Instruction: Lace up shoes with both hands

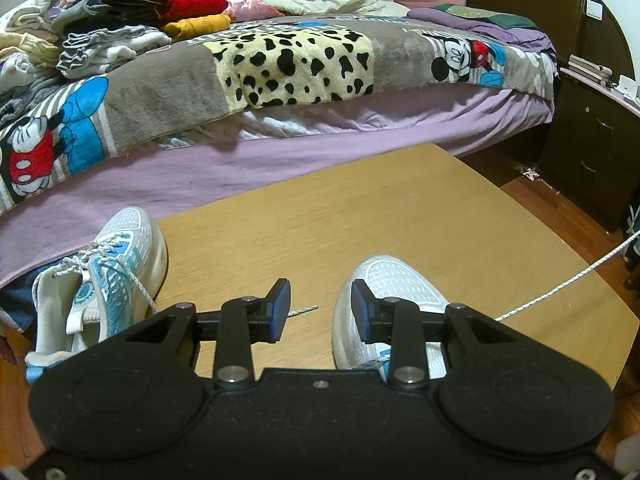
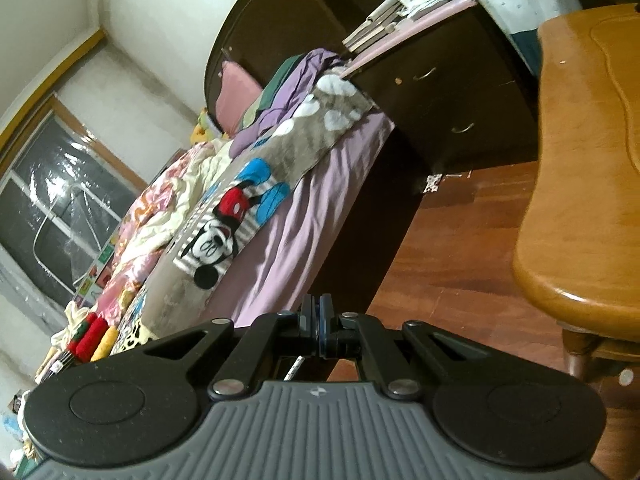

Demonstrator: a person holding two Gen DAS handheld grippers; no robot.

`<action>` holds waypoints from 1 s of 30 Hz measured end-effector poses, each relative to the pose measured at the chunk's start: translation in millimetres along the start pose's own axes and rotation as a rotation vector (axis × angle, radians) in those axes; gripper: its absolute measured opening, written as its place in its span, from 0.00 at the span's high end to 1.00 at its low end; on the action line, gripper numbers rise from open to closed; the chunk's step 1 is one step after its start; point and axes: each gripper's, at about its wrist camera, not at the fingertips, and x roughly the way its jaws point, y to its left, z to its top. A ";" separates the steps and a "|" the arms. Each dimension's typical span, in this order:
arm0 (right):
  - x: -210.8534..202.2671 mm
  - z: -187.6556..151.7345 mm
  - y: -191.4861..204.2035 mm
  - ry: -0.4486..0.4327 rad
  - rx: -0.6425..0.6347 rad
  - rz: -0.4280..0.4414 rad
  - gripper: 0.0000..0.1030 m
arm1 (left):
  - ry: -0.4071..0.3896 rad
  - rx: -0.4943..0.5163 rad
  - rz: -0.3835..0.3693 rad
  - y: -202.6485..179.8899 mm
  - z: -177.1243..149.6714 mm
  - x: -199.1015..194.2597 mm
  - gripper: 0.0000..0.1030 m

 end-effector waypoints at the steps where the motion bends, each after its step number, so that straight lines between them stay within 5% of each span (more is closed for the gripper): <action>1: -1.1 0.2 -1.2 -0.005 0.001 -0.003 0.96 | 0.000 0.000 0.001 -0.1 0.0 -0.1 0.69; 18: -2.1 -4.7 16.5 -0.021 0.006 0.029 0.96 | -0.024 -0.010 -0.002 8.6 1.4 -17.8 0.69; 30: 21.4 -50.2 97.3 0.128 -0.114 0.168 0.96 | -0.050 -0.032 -0.030 19.6 -0.2 -38.9 0.67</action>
